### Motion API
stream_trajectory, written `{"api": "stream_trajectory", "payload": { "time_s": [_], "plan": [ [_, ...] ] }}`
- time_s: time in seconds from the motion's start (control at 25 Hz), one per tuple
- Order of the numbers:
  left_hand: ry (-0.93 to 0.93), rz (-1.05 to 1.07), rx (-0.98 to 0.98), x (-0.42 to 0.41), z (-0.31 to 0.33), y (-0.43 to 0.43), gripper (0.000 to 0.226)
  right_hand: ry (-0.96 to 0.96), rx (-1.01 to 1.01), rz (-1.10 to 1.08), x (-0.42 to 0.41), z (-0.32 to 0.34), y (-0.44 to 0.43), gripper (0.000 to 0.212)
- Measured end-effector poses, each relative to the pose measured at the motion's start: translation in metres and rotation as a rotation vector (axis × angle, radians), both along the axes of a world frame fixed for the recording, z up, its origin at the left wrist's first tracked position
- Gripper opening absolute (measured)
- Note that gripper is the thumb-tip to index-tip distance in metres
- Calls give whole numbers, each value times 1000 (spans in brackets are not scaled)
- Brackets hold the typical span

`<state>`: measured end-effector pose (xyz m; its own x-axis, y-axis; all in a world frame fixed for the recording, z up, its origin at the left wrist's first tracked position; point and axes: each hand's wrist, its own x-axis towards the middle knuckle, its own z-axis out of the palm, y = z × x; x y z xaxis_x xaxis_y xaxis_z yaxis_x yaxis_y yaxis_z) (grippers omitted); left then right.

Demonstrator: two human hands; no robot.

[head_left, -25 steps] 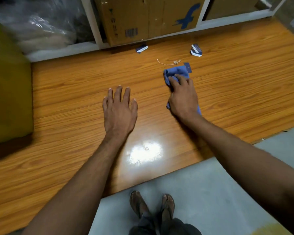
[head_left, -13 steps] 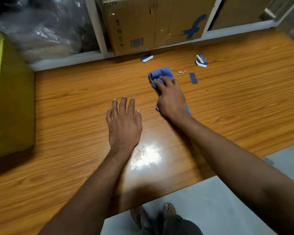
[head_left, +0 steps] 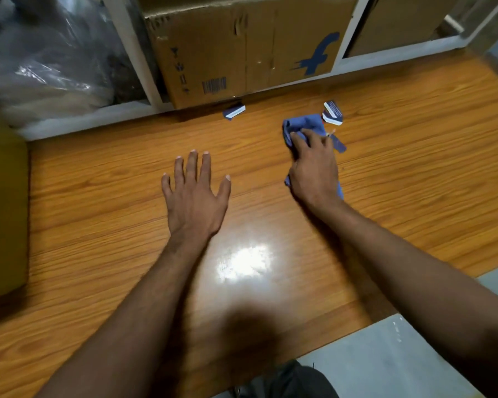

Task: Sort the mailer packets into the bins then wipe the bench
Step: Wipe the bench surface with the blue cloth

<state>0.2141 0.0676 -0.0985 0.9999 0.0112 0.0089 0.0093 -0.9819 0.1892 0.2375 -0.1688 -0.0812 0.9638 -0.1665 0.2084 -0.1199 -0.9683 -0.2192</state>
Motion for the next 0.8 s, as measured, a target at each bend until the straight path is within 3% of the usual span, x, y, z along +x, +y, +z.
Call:
{"api": "stream_trajectory", "payload": {
  "time_s": [0.2,0.36,0.52,0.68,0.72,0.8],
  "plan": [
    [-53,58,-39,2,-1,-2,60,23,45,419,-33,-14,59,66],
    [-53,156,-22,5,-1,0,56,45,74,521,46,-14,120,59],
    [-34,133,10,7,2,-1,56,101,-33,439,102,3,121,59],
    [-57,132,23,6,0,-1,56,27,46,37,80,-6,78,60],
    [-60,130,12,8,0,0,55,16,46,39,64,-7,77,61],
    [-64,108,1,13,1,-1,55,23,15,246,50,-8,94,68]
  ]
}}
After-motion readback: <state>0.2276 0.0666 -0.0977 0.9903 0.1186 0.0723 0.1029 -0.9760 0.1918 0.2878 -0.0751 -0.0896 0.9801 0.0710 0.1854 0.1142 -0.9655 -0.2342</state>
